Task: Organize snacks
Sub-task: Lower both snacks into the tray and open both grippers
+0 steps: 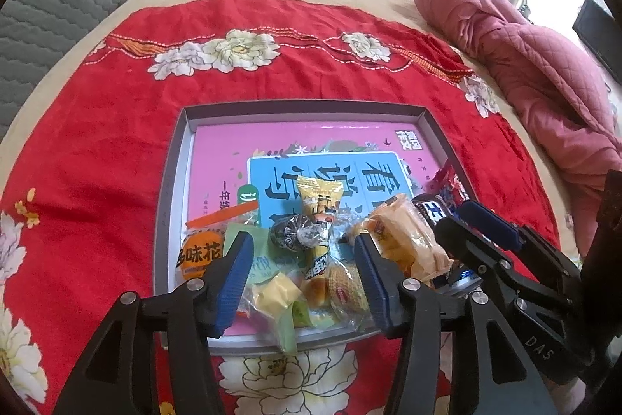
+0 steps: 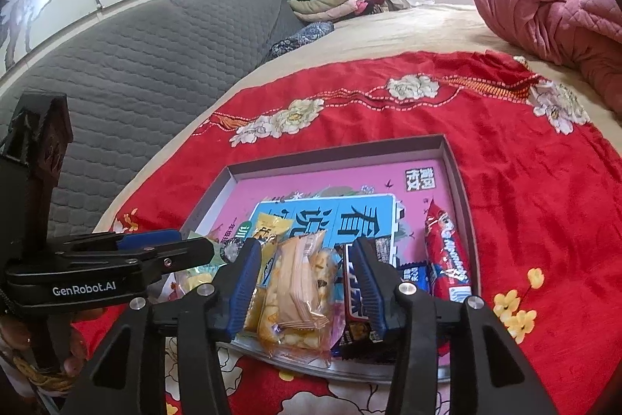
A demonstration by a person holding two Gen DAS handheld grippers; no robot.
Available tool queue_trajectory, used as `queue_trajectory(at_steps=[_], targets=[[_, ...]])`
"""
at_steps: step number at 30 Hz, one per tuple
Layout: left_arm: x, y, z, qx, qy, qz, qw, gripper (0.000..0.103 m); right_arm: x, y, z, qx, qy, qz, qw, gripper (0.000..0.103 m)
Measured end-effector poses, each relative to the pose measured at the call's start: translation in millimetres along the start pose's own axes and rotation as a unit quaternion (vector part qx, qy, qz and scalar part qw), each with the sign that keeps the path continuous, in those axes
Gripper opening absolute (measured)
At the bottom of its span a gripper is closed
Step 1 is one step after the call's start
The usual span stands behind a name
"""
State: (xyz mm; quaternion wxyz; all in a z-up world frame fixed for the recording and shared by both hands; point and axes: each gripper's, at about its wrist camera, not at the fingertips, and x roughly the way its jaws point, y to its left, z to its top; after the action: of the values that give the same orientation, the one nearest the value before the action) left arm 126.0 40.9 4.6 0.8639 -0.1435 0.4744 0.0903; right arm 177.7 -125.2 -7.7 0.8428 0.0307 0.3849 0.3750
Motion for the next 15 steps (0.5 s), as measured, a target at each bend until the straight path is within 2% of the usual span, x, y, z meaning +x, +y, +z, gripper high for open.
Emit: queue_trajectory(at_steps=[3, 9, 13, 15], targets=[[-4, 0, 0, 0.002, -0.003, 0.001, 1.0, 0.057, -4, 1, 2, -0.002, -0.007, -0.002, 1.0, 0.054], [-13, 0, -1, 0.002, -0.009, 0.006, 0.9999, 0.058, -11, 2, 4, -0.009, -0.019, -0.009, 1.0, 0.058], [-19, -1, -1, 0.006, -0.015, 0.014, 0.9998, 0.062, -17, 3, 5, -0.015, -0.03, -0.017, 0.999, 0.062], [-21, -2, -2, 0.008, -0.017, 0.015, 0.9997, 0.064, -23, 4, 6, -0.019, -0.04, -0.02, 0.999, 0.069]])
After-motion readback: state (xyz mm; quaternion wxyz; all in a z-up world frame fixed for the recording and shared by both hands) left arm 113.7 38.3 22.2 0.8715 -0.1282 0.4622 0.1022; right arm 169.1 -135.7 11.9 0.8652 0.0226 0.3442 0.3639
